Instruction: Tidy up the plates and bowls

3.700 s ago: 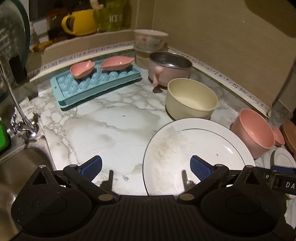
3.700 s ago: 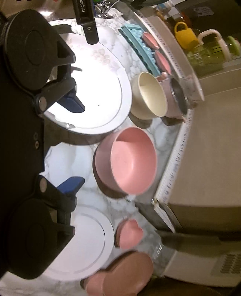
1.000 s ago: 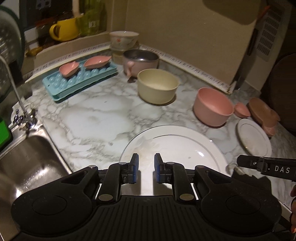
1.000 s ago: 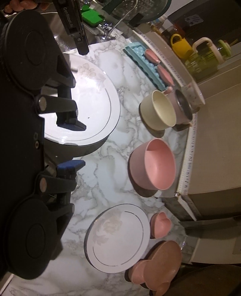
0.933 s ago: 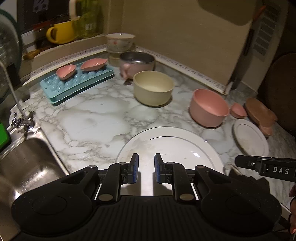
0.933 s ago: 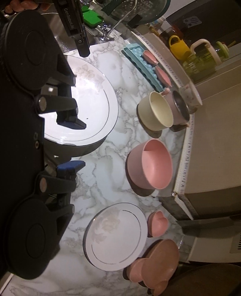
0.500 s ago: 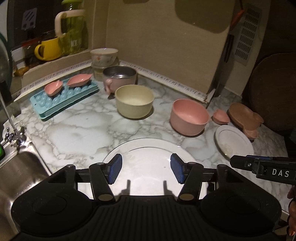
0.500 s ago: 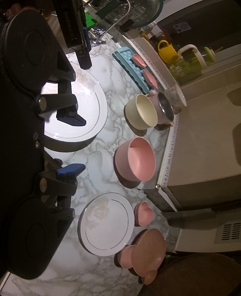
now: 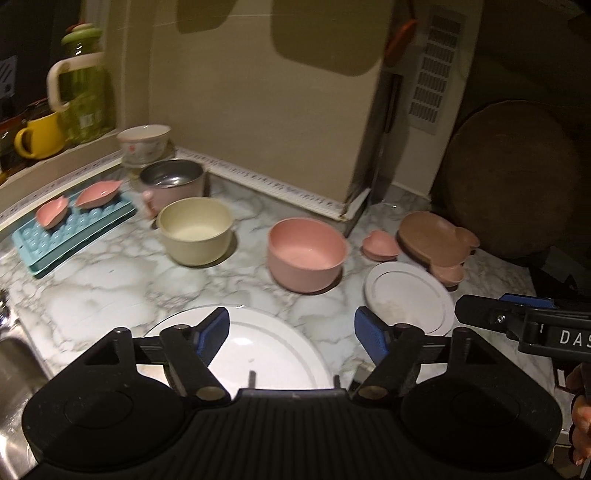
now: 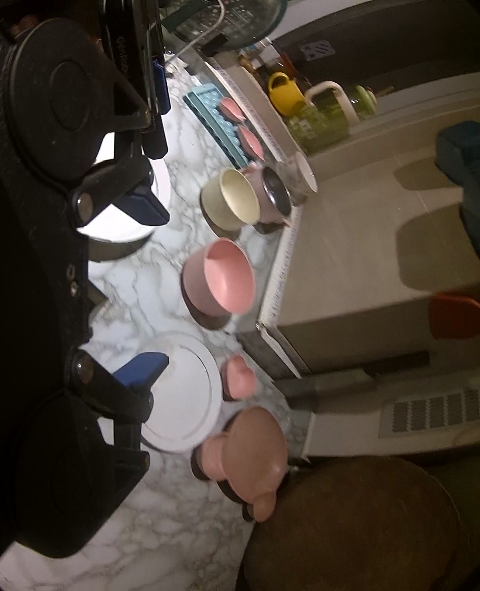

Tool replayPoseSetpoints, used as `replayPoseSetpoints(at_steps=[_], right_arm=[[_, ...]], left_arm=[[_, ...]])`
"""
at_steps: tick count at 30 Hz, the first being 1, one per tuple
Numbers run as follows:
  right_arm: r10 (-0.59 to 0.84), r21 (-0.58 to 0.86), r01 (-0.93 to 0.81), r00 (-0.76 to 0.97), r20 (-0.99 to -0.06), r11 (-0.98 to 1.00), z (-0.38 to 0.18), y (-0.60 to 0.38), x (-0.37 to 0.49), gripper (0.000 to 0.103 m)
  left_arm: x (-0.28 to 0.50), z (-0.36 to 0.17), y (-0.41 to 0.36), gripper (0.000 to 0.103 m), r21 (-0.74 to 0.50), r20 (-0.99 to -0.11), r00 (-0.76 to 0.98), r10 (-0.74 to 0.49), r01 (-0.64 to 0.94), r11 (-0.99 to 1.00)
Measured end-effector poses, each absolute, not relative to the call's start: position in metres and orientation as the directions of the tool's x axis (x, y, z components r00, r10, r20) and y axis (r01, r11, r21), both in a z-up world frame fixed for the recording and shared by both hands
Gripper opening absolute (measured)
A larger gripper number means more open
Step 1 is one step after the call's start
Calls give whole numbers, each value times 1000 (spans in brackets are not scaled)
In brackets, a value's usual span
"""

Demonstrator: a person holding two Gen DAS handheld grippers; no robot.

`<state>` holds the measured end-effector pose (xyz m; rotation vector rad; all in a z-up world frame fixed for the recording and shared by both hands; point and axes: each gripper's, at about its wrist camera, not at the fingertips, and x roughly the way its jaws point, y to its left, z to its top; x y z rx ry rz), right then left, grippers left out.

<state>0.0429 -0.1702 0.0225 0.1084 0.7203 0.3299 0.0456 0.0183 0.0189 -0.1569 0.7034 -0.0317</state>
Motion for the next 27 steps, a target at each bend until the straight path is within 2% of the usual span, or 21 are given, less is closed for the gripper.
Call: replayPoseSetpoints(at_steps=[5, 8, 14, 27], right_arm=[[297, 195, -225, 735, -610, 955, 25, -193, 45, 87], [273, 170, -214, 756, -594, 962, 25, -205, 47, 102], [238, 137, -195, 790, -566, 971, 20, -229, 57, 103], [180, 156, -101, 718, -672, 983, -32, -275, 117, 101]], left_arm=[[59, 21, -3, 80, -170, -621, 774, -124, 21, 985], [71, 19, -17, 80, -169, -616, 776, -138, 41, 985], [96, 7, -41, 80, -184, -625, 762, -170, 68, 981], [158, -40, -71, 80, -204, -729, 661, -179, 40, 978]])
